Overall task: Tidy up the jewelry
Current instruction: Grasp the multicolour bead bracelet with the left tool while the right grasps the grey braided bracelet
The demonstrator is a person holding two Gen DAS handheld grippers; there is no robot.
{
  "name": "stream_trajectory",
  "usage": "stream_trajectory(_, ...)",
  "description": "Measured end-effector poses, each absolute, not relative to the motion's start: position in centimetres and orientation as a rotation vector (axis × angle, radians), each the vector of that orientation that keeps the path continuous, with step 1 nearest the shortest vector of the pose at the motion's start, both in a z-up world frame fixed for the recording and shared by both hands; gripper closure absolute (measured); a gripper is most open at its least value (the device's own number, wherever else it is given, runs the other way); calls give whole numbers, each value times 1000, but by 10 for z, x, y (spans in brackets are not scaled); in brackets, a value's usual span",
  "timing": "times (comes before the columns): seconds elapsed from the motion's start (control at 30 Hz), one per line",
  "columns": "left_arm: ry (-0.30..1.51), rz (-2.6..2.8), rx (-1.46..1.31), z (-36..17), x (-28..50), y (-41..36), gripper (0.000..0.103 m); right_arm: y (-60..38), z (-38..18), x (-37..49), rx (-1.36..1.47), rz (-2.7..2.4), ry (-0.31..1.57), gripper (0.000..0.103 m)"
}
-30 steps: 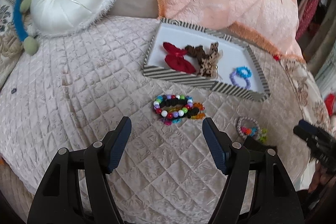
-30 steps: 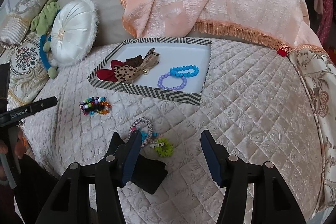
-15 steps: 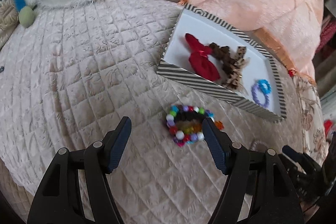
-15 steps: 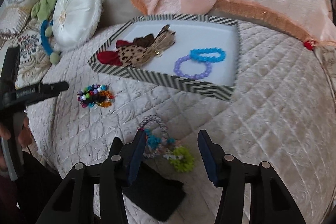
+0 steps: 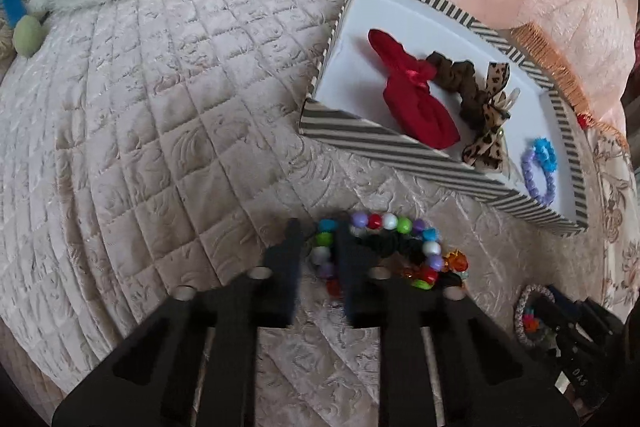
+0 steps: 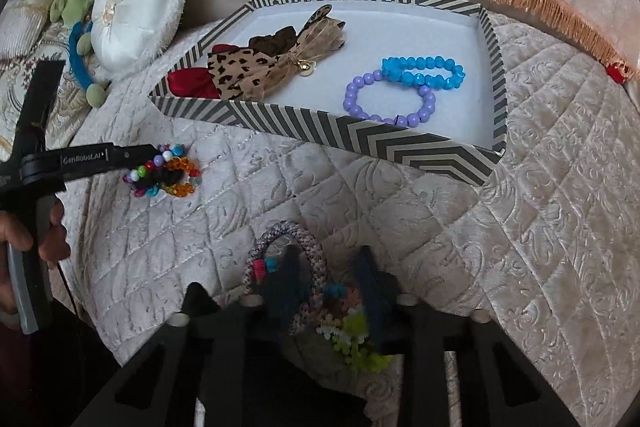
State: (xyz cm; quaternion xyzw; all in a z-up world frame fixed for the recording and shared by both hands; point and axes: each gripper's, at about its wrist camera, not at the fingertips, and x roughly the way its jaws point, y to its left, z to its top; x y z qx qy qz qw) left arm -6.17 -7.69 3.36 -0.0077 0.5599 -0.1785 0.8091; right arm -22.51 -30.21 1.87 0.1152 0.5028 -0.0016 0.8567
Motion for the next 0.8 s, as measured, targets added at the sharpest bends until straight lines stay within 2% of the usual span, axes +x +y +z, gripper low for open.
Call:
stream_trajectory(0.03,1190,-386,-22,36,-62,-76,94,-302,20,-226,244,1,1052,92)
stream_trajectory(0.13,1162,-410,-33,48,-68,-72,95,-304,30,-231,255,3,1016,95)
stream_trajectory(0.47,1049,-489,-52,106,-98,-69,95,-303,82,-260,308,16,871,95)
stream_trajectory(0.8,949,-568,-37,157,-133,-72,95,-302,112,-277,300,3,810,95)
